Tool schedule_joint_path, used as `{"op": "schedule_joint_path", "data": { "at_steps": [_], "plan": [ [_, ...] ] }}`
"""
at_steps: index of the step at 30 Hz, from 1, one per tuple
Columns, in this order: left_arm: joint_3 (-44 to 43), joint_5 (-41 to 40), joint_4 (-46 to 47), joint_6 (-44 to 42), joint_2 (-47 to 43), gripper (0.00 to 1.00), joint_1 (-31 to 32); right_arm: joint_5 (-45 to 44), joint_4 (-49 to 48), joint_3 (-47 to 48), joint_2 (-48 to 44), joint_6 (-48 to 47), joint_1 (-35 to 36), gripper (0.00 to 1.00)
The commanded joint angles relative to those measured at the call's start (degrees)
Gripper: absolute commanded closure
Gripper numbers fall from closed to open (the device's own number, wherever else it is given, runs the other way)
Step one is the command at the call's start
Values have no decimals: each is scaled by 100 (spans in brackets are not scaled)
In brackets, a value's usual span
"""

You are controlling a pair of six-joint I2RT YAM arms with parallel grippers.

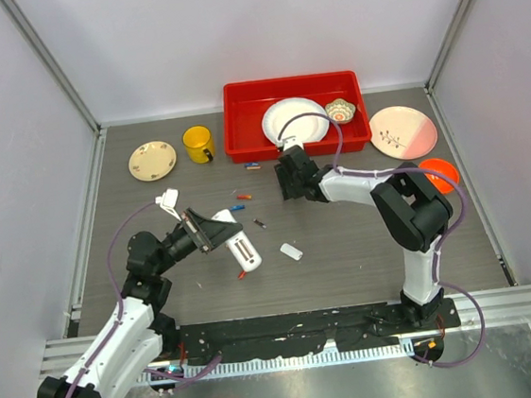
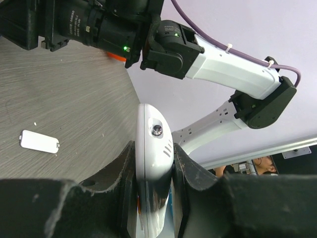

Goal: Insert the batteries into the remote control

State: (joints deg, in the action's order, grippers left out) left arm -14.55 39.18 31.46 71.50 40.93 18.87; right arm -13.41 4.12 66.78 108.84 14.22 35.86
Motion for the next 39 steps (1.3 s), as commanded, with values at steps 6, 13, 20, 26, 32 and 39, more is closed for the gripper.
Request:
{"op": "schedule_joint_path", "data": {
  "at_steps": [6,13,20,26,32,39],
  "plan": [
    [-13,55,62,-40,-67,100,-15,-188,-16,327,217,-235,9,58],
    [-57,20,35,-40,-6,100,-15,-118,-131,142,217,-130,9,67],
    [-48,37,140,4,100,100,-15,-92,-148,-25,200,-51,9,84],
    [31,55,343,135,266,100,-24,-312,-385,-551,-563,388,53,99],
    [347,134,1622,653,548,100,-15,-549,-263,-1762,-2110,942,509,99],
    [865,-50,3058,839,452,100,99,-417,-78,-3206,-3447,1584,712,99]
  ]
}}
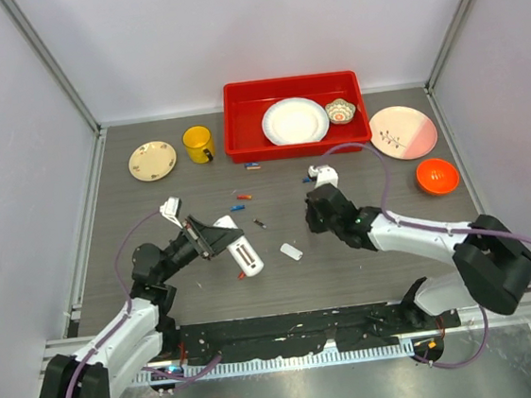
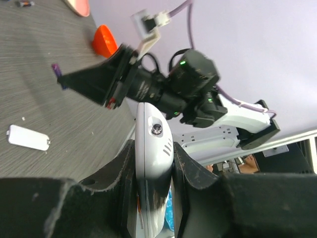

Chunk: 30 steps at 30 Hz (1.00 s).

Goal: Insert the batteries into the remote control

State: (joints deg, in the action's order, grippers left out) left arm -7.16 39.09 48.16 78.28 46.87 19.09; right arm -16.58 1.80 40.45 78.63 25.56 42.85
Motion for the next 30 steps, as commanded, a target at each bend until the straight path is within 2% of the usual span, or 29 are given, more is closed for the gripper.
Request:
{"op": "schedule_joint_path", "data": {
  "at_steps": [1,8,13,19,23,27,30],
  "plan": [
    [127,-33,1563,118,-178,100,138,-109,180,-677,-706,511,13,99],
    [83,-59,1731,-190,-328,100,358,-276,452,-977,-1394,520,22,99],
    [162,-182,2205,-216,-109,100,534,-293,365,-986,-1272,485,22,99],
    [-101,-472,2153,-629,575,100,1140,-407,312,-802,-894,336,13,99],
    [-145,-605,2864,-542,1043,100,1290,-530,505,-398,-647,169,13,99],
    [-137,-316,3611,-375,1307,100,1299,-478,584,-335,-700,72,13,99],
    [-146,-165,3735,-488,1351,100,1351,-434,532,-441,-788,28,13,99]
  ]
}}
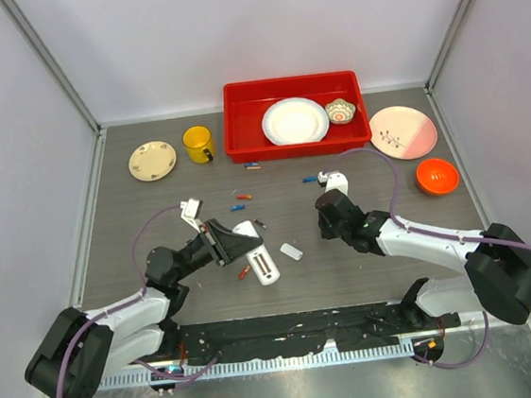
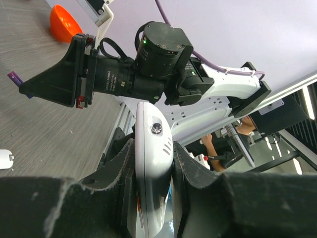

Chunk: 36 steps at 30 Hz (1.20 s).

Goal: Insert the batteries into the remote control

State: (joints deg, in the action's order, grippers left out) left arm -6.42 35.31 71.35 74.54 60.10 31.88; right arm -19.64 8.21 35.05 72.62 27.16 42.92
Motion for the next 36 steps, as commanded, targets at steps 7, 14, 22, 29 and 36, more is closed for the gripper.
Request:
{"op": "schedule_joint_path", "data": {
  "at_steps": [7,14,22,29,36],
  "plan": [
    [183,-540,1425,-1362,-217,100,714,-146,-144,55,-108,-211,6,99],
    [369,-1421,-247,-2715,-1446,100,1249,-154,-161,72,-37,-255,6,99],
    [475,-2160,-1624,-3551,-2748,100,1628,-75,-223,64,33,-255,6,99],
    [422,-2300,-2029,-3701,-2969,100,1699,-101,-223,55,-2,-255,6,99],
    [404,-2283,-2064,-3684,-2925,100,1708,-101,-214,46,15,-237,6,99]
  ]
}}
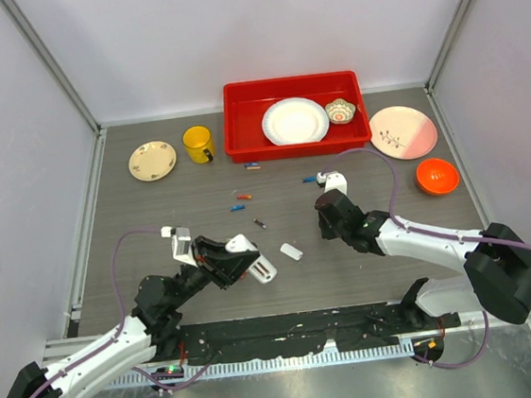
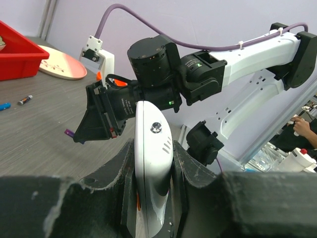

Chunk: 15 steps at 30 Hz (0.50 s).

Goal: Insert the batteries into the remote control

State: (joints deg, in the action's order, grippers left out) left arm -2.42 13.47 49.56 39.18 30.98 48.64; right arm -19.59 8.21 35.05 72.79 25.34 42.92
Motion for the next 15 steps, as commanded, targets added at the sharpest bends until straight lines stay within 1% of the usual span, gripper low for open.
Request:
{"op": "schedule_joint_path", "data": {
  "at_steps": [1,12,14,15],
  "plan": [
    [4,-99,107,-147,-13,100,23,-97,-223,37,-2,-47,6,99],
    [-5,-248,-17,-16,-40,100,23,-10,-267,46,77,-3,6,99],
    [-48,-616,-296,632,-31,100,23,17,-223,90,121,23,6,99],
    [-83,-1001,-463,913,-31,100,22,26,-180,160,130,32,15,99]
  ]
}}
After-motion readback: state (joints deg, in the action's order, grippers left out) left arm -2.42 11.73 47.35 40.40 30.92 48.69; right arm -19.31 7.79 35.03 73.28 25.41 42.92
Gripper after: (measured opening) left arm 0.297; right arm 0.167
